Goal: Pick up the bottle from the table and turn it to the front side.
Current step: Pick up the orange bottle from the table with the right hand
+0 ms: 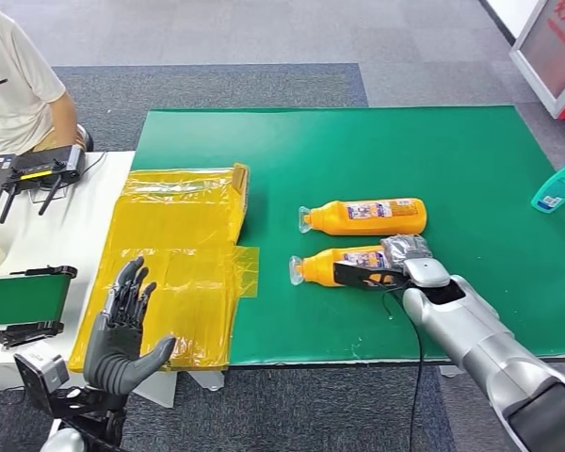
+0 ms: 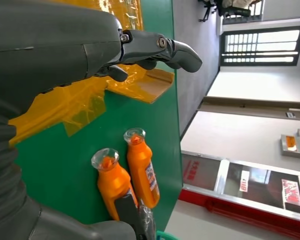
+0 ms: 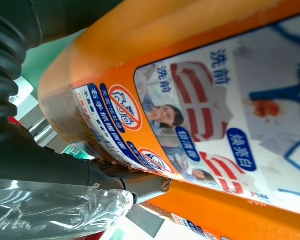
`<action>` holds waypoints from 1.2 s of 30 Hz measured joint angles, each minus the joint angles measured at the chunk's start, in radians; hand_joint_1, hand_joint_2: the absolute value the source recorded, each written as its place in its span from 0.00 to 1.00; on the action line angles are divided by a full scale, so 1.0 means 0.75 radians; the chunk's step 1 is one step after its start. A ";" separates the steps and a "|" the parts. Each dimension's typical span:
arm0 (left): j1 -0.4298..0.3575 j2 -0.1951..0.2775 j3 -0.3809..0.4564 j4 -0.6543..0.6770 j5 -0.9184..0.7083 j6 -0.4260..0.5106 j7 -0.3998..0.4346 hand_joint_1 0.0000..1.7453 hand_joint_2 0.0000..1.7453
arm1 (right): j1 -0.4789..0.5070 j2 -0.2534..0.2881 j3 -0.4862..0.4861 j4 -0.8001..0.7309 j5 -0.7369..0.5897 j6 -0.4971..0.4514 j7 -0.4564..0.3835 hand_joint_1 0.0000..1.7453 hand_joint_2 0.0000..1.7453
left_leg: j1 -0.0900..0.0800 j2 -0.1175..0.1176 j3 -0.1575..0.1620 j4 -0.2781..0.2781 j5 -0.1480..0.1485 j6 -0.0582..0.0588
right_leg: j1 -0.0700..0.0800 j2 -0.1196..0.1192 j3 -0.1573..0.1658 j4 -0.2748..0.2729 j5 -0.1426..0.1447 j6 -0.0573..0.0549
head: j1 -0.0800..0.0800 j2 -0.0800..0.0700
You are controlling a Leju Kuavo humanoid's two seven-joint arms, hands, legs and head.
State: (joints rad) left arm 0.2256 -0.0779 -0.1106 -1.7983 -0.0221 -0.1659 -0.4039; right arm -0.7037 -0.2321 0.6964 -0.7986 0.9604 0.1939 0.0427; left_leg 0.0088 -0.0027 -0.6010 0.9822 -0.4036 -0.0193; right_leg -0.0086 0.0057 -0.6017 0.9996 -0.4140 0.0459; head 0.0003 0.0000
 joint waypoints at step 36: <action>-0.329 -0.038 -0.364 0.239 0.107 0.153 0.126 0.00 1.00 | 0.765 0.306 -0.275 -1.016 -0.894 -0.358 -0.630 1.00 1.00 | 0.000 -0.001 -0.003 0.000 0.000 -0.002 | 0.000 -0.001 -0.003 0.000 -0.001 -0.001 | 0.000 0.000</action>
State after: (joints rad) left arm -0.0208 -0.1066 -0.3833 -1.6191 0.0585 -0.0514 -0.3093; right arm -0.1296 -0.0027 0.4898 -1.5604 0.2902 -0.0748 -0.4300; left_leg 0.0090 -0.0036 -0.6030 0.9820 -0.4039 -0.0207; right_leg -0.0084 0.0050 -0.6042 0.9996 -0.4146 0.0449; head 0.0003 0.0000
